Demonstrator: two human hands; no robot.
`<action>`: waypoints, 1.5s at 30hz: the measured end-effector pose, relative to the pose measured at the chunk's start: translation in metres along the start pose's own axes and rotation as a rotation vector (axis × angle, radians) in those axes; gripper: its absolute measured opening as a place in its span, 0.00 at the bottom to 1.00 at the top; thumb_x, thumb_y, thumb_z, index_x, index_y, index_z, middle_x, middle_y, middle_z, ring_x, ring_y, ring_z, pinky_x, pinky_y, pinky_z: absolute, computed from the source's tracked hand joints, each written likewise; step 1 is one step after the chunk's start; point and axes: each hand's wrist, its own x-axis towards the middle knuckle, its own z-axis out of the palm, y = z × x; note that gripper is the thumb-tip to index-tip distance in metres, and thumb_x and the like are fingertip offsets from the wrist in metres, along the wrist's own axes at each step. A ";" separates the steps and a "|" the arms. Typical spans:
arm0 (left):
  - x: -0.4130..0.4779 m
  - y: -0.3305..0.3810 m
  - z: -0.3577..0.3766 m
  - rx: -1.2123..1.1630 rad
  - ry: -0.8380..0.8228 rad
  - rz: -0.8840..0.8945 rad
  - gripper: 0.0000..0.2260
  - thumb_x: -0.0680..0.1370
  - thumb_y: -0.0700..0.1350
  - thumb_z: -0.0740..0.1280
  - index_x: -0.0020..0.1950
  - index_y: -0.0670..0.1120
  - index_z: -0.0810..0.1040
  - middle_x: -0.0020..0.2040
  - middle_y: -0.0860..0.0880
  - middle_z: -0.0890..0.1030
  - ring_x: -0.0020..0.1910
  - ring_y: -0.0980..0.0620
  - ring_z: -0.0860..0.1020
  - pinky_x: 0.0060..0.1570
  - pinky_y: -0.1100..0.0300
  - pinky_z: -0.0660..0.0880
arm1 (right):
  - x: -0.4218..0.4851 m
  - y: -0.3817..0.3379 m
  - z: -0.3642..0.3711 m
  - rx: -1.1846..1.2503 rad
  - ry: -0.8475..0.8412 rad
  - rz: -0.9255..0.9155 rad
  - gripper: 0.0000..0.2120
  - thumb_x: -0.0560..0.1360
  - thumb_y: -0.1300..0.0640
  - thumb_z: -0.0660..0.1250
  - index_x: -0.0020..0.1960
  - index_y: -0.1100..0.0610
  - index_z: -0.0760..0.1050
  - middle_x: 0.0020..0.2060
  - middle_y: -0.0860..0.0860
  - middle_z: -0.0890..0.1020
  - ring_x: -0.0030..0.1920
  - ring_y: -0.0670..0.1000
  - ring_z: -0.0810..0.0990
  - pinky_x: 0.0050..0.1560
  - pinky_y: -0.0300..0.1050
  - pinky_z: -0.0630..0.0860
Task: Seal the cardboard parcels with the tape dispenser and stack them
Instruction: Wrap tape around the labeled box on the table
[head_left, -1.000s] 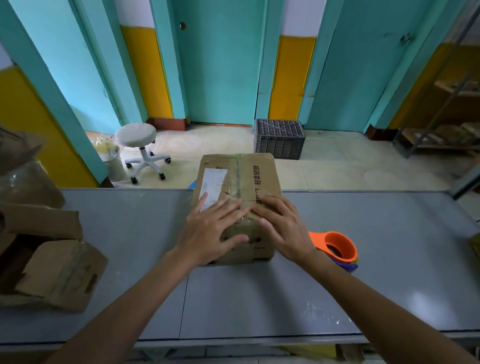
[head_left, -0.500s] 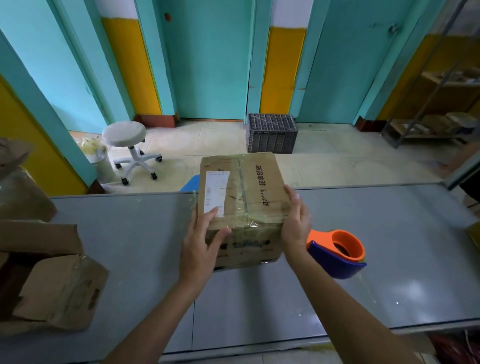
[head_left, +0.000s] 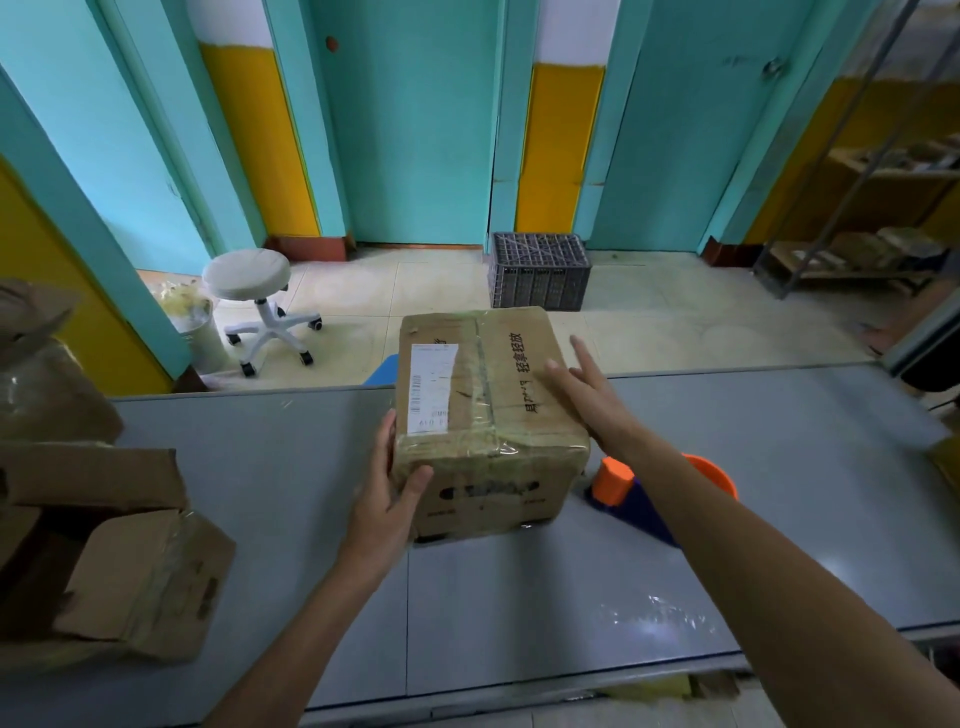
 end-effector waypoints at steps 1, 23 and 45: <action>0.000 -0.004 -0.002 0.026 -0.023 0.000 0.39 0.64 0.71 0.65 0.69 0.70 0.48 0.60 0.75 0.66 0.62 0.62 0.70 0.59 0.62 0.66 | 0.003 -0.002 0.006 0.051 -0.033 -0.004 0.32 0.73 0.42 0.66 0.73 0.47 0.59 0.65 0.54 0.73 0.59 0.54 0.77 0.60 0.54 0.75; 0.018 0.192 0.150 0.261 0.057 0.445 0.41 0.69 0.51 0.73 0.75 0.57 0.53 0.63 0.43 0.76 0.59 0.42 0.76 0.56 0.55 0.72 | -0.097 -0.090 -0.222 -0.025 0.269 -0.266 0.31 0.75 0.52 0.67 0.75 0.50 0.59 0.60 0.50 0.73 0.55 0.48 0.78 0.56 0.45 0.78; -0.109 0.138 0.440 0.150 -0.567 0.155 0.45 0.75 0.46 0.68 0.74 0.55 0.32 0.74 0.53 0.59 0.70 0.50 0.64 0.64 0.62 0.60 | -0.185 0.099 -0.452 -0.924 0.472 0.272 0.32 0.77 0.34 0.48 0.76 0.43 0.45 0.76 0.55 0.56 0.74 0.63 0.52 0.71 0.68 0.51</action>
